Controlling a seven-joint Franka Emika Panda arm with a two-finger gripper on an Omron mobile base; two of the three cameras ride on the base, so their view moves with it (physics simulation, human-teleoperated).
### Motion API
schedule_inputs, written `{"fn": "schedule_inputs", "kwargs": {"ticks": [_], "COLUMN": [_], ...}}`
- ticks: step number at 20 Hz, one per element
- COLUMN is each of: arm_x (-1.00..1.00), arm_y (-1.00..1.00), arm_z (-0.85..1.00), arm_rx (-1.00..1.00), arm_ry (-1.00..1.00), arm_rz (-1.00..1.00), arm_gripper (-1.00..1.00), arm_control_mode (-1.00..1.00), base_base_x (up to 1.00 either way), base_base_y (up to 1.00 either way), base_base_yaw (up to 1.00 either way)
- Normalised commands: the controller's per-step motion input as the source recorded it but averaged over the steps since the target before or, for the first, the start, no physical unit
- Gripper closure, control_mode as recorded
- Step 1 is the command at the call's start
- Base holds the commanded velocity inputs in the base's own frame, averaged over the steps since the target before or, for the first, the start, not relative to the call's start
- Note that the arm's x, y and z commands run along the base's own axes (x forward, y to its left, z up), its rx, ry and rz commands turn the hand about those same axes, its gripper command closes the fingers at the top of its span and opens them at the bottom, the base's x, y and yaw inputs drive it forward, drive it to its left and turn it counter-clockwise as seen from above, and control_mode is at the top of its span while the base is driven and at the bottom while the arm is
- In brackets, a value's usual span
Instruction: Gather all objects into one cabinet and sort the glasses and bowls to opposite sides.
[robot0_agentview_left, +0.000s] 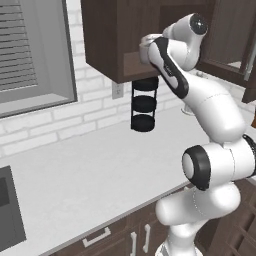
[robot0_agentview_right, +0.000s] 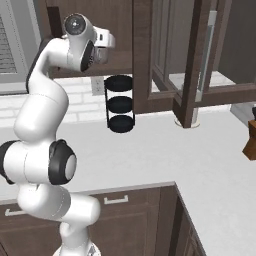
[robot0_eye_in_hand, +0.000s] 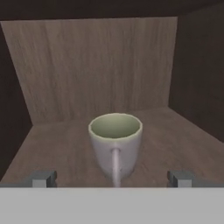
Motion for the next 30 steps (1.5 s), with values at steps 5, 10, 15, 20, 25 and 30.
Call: {"fn": "schedule_inputs", "kwargs": {"ticks": [5,10,15,20,25,30], "arm_x": [0.11,0.08,0.04,0.04,0.2,0.37], "arm_y": [0.1,0.0,0.0,0.0,0.0,0.0], "arm_z": [-0.03,-0.1,-0.24,-0.23,-0.06,0.0], "arm_rx": [-0.02,-0.01,-0.01,0.0,0.0,0.0], "arm_ry": [0.05,0.05,0.05,0.0,0.0,0.0], "arm_rz": [0.0,0.0,0.0,0.0,0.0,0.0], "arm_gripper": [-1.0,-1.0,-1.0,-1.0,-1.0,-1.0], "arm_control_mode": [-1.0,-1.0,-1.0,-1.0,-1.0,-1.0], "base_base_x": [0.0,0.0,0.0,0.0,0.0,0.0], "base_base_y": [0.0,0.0,0.0,0.0,0.0,0.0], "base_base_yaw": [0.0,0.0,0.0,0.0,0.0,0.0]}}
